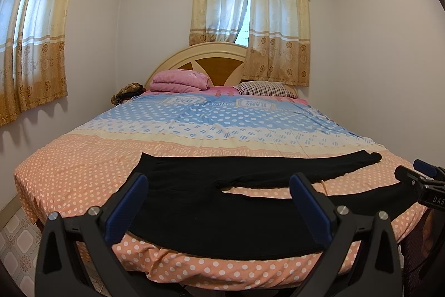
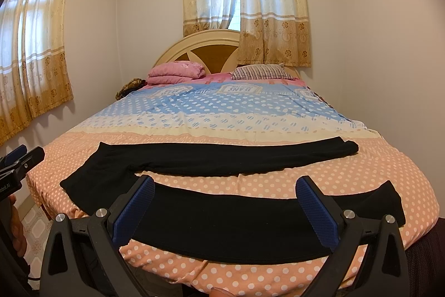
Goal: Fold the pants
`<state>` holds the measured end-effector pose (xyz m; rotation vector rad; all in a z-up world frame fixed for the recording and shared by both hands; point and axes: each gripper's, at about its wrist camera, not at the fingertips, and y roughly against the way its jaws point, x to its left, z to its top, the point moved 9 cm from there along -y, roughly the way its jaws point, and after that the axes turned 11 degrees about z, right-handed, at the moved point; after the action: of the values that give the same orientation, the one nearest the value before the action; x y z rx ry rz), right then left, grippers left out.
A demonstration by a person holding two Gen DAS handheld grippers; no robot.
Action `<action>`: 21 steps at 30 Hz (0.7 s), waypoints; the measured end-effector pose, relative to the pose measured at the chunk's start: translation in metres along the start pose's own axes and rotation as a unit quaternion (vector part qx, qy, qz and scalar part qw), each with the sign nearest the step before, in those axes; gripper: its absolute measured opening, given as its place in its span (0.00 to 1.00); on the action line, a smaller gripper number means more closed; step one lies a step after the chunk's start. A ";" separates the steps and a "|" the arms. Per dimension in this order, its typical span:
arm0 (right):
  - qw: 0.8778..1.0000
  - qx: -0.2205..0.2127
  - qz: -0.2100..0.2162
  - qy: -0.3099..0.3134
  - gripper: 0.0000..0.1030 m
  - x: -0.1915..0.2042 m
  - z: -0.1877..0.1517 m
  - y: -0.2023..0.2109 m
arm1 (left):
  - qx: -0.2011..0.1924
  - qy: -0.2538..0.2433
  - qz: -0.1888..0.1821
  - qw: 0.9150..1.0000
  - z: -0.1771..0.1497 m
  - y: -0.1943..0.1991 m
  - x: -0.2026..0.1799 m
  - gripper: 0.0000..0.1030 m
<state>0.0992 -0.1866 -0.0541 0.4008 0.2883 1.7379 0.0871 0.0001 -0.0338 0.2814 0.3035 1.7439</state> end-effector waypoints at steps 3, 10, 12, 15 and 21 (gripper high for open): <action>1.000 0.000 0.000 0.000 0.99 0.000 0.000 0.000 | 0.000 0.000 0.000 1.000 0.000 0.000 0.000 1.00; 1.000 0.000 0.000 0.000 0.99 0.000 0.000 0.000 | -0.001 0.001 0.000 1.000 0.000 -0.001 0.000 1.00; 1.000 0.001 0.000 0.000 0.99 0.000 0.000 0.000 | 0.000 0.000 0.000 1.000 0.000 -0.001 0.000 1.00; 1.000 0.001 0.000 0.000 0.99 0.000 -0.001 0.000 | -0.001 0.001 0.000 1.000 0.000 -0.001 0.001 1.00; 1.000 0.001 0.000 0.001 0.99 0.001 -0.002 0.000 | 0.000 0.001 0.001 1.000 -0.001 -0.001 0.001 1.00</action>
<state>0.0979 -0.1856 -0.0552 0.4007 0.2906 1.7384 0.0878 0.0013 -0.0347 0.2798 0.3040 1.7456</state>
